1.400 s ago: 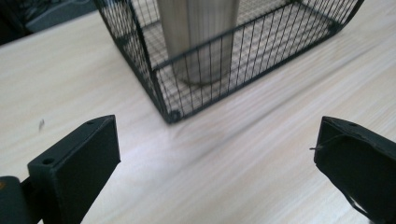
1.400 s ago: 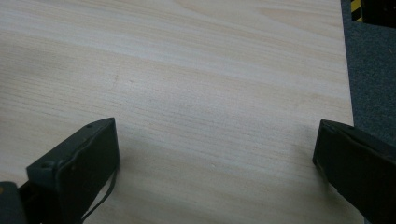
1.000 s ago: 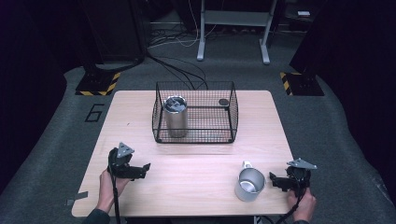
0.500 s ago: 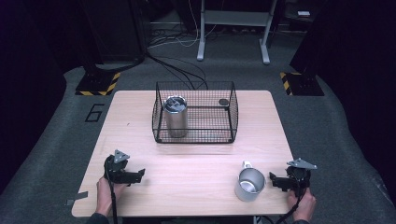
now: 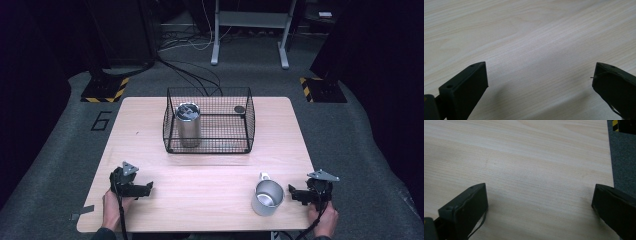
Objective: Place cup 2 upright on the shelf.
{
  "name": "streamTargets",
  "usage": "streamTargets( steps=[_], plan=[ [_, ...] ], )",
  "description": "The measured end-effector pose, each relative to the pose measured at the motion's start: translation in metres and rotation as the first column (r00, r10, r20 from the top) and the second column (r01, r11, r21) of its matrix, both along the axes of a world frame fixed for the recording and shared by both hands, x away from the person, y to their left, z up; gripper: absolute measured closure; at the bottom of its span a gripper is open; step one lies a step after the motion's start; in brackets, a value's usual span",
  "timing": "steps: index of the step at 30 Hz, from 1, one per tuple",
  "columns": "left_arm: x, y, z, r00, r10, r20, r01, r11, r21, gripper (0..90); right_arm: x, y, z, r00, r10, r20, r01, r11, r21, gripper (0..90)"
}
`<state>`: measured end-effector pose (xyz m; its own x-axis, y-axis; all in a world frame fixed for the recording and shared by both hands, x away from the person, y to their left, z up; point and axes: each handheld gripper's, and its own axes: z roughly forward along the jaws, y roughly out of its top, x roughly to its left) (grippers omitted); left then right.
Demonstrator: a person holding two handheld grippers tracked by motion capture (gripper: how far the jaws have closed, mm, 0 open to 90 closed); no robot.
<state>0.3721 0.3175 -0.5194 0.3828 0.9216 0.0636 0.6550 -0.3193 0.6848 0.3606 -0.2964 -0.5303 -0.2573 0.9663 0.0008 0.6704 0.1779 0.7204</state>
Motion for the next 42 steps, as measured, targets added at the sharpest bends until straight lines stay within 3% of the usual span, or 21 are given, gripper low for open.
streamTargets(
  steps=[3, 11, 15, 23, 31, 42],
  plan=[
    [0.0, 0.0, -0.005, 0.9999, -0.004, -0.012, 0.004, 1.0, 0.003, 0.1, 0.0, 0.0, 0.0, 1.0, 0.0, -0.001, 0.0, 1.0, 0.001, 0.0],
    [0.001, 0.006, -0.013, 0.9993, 0.022, 0.031, -0.02, 0.997, -0.075, 0.0, 0.0, 0.0, 0.0, 1.0, -0.001, -0.001, 0.001, 1.0, 0.006, 0.0],
    [0.002, 0.006, -0.013, 0.9994, 0.015, 0.031, -0.012, 0.9973, -0.072, 0.0, 0.0, 0.0, 0.0, 1.0, -0.001, -0.002, 0.001, 1.0, 0.006, 0.0],
    [0.011, 0.008, -0.012, 0.9974, -0.069, 0.021, 0.07, 0.9946, -0.077, 0.0, 0.001, -0.002, 0.0, 0.9997, 0.026, -0.001, -0.026, 0.9997, 0.0, 0.0],
    [0.025, 0.016, -0.011, 0.9892, -0.146, 0.013, 0.146, 0.987, -0.066, 0.0, -0.001, 0.001, 0.0, 0.9999, -0.014, -0.003, 0.014, 0.9999, 0.004, 0.0],
    [0.026, 0.016, -0.011, 0.9906, -0.136, 0.018, 0.137, 0.9887, -0.061, 0.0, -0.001, -0.001, 0.001, 1.0, 0.001, -0.008, -0.001, 1.0, -0.003, 0.0]
  ],
)
